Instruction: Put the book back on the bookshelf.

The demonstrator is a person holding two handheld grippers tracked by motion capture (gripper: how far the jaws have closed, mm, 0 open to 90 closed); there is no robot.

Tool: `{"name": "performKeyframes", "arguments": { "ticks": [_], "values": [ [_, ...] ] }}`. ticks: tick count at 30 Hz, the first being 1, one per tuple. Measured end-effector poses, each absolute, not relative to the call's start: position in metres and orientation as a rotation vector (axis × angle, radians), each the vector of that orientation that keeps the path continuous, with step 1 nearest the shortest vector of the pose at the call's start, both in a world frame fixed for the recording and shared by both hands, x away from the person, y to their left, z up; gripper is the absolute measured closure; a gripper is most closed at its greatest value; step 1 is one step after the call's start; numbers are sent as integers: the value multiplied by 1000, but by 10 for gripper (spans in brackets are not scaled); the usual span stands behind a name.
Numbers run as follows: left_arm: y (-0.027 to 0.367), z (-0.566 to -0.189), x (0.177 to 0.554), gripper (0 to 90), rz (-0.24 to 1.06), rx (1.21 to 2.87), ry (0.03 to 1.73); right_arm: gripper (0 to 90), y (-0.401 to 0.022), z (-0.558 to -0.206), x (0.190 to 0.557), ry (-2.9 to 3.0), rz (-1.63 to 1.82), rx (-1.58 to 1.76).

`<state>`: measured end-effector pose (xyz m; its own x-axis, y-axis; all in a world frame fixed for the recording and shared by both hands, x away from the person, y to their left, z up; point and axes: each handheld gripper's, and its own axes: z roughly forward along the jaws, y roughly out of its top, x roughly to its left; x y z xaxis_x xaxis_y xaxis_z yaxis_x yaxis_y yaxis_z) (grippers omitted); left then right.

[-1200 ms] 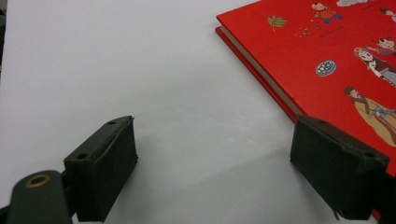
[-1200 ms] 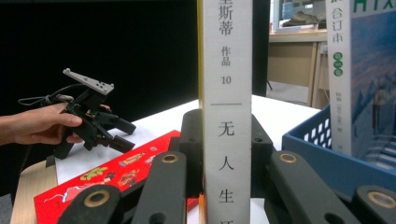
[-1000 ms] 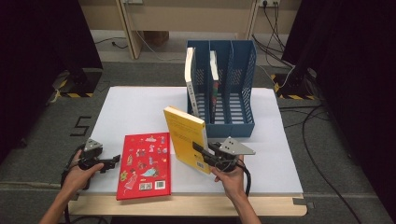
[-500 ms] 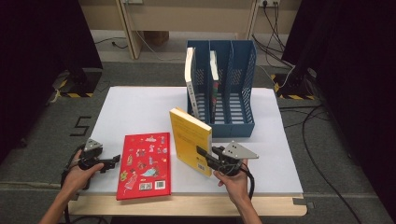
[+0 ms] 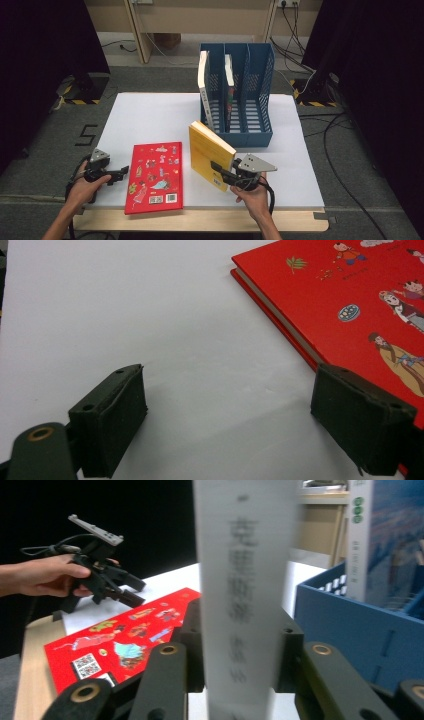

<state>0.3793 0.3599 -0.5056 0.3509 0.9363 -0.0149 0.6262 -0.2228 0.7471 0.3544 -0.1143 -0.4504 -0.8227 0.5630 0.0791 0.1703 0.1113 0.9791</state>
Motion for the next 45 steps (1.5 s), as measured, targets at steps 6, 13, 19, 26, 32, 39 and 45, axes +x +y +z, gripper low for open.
{"name": "performKeyframes", "arguments": {
  "ticks": [6,13,19,26,32,39,45],
  "values": [
    [360,-506,379,134,593,1947,1359,666,-107,-451,355,2090,1757,714],
    [360,-506,379,134,593,1947,1359,666,-100,-449,360,2070,1786,732],
    [360,-506,379,134,593,1949,1358,674,-96,-449,363,2063,1795,744],
    [360,-506,379,134,593,1947,1358,735,-94,-450,364,2044,1813,768],
    [360,-506,379,134,592,1946,1359,755,-95,-449,367,1993,1896,836],
    [360,-506,379,133,593,1947,1359,756,-105,-427,360,1937,1905,786],
    [360,-506,379,133,593,1947,1359,756,-126,-410,356,1863,1909,800]
  ]
}}
